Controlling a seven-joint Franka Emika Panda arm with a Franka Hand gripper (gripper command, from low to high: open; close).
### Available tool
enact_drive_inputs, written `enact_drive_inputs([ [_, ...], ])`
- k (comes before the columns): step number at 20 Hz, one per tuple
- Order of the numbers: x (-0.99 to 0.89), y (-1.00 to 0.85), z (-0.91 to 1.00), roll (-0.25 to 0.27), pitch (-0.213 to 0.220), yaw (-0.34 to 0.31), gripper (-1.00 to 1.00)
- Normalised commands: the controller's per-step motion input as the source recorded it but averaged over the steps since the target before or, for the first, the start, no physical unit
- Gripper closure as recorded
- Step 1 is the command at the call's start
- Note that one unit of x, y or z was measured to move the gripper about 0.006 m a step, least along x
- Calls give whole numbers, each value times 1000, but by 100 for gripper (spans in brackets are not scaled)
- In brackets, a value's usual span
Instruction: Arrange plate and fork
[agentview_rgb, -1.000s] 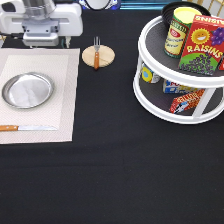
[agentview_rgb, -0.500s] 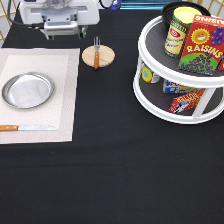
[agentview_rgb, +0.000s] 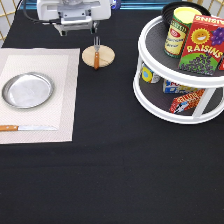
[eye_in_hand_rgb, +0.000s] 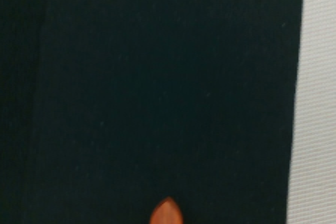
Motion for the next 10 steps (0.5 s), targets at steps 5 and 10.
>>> enact_drive_inputs([
  [5,-431,274,-330,0,-95,0,-100],
  [10,-165,151,-303,0,-29,0,-100],
])
